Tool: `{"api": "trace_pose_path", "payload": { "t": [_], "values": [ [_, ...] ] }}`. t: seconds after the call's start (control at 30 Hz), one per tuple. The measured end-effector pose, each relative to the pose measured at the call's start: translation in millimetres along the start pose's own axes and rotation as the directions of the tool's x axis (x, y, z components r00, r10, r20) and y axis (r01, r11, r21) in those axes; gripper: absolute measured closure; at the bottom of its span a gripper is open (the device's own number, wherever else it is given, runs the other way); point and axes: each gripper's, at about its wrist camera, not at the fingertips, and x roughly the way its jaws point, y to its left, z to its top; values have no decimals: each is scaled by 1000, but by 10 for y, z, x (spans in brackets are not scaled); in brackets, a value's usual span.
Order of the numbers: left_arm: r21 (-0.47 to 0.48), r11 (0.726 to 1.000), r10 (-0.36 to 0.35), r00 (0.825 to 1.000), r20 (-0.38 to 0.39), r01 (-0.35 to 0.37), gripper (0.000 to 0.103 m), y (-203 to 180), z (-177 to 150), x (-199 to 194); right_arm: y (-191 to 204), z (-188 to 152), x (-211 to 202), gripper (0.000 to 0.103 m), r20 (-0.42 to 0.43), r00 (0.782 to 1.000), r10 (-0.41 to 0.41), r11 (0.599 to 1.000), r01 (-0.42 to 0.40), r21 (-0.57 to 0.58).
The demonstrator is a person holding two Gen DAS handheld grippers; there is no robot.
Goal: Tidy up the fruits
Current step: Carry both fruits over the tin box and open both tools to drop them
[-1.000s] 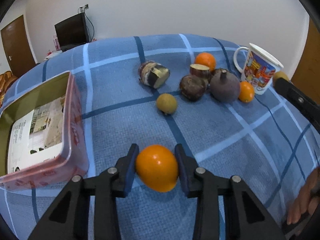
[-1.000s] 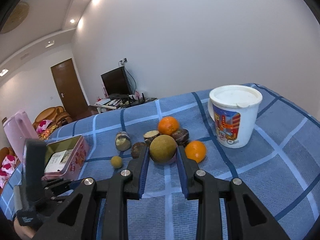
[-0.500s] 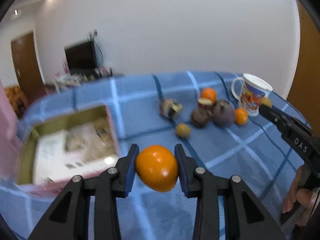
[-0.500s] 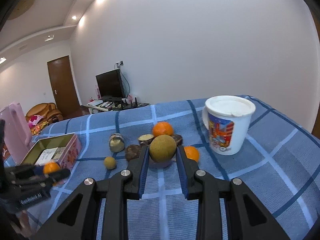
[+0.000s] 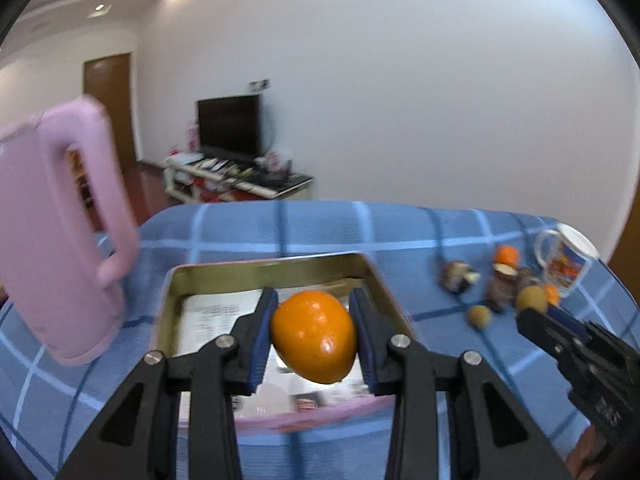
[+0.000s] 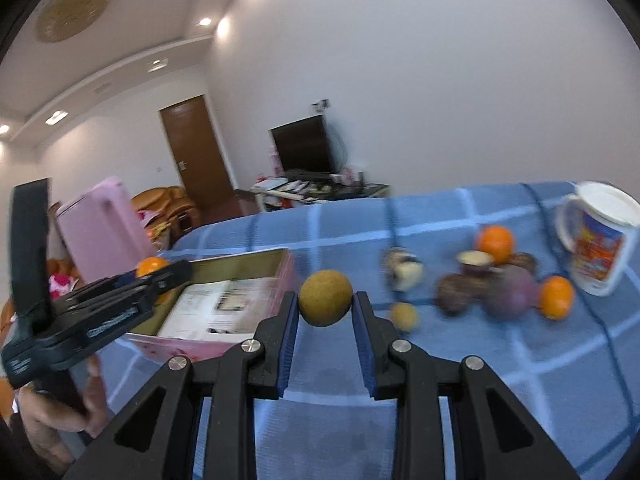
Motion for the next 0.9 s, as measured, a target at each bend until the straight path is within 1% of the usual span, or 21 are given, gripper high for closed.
{"api": "trace_pose_path", "payload": {
  "t": [0.1, 0.2, 0.3, 0.37, 0.43, 0.5, 0.63, 0.73, 0.9],
  "values": [
    [-17, 999, 41, 999, -7, -41, 65, 187, -1, 45, 206, 22, 168, 73, -7, 1000, 19, 1000, -19, -5],
    [-42, 997, 65, 998, -14, -66, 65, 337, -5, 71, 382, 57, 371, 73, -20, 999, 45, 999, -46, -9],
    [-36, 993, 114, 993, -30, -115, 65, 379, -39, 149, 518, 33, 583, 73, -46, 997, 61, 998, -62, -21],
    [-25, 991, 127, 991, -52, -128, 65, 370, -72, 218, 570, 6, 685, 73, -68, 995, 70, 997, -72, -31],
    [-15, 990, 137, 988, -68, -138, 65, 370, -95, 254, 631, -16, 717, 73, -78, 995, 68, 996, -72, -60],
    [5, 987, 162, 984, -77, -162, 65, 335, -118, 292, 643, -36, 746, 73, -84, 994, 63, 994, -70, -81],
    [20, 983, 182, 979, -89, -181, 65, 299, -149, 336, 622, -39, 800, 73, -106, 991, 80, 994, -88, -67],
    [25, 980, 200, 975, -99, -199, 65, 297, -166, 375, 662, -44, 802, 73, -108, 991, 78, 993, -88, -84],
    [21, 978, 209, 971, -116, -207, 65, 302, -195, 424, 706, -46, 816, 73, -110, 990, 84, 990, -96, -108]
  ]
}}
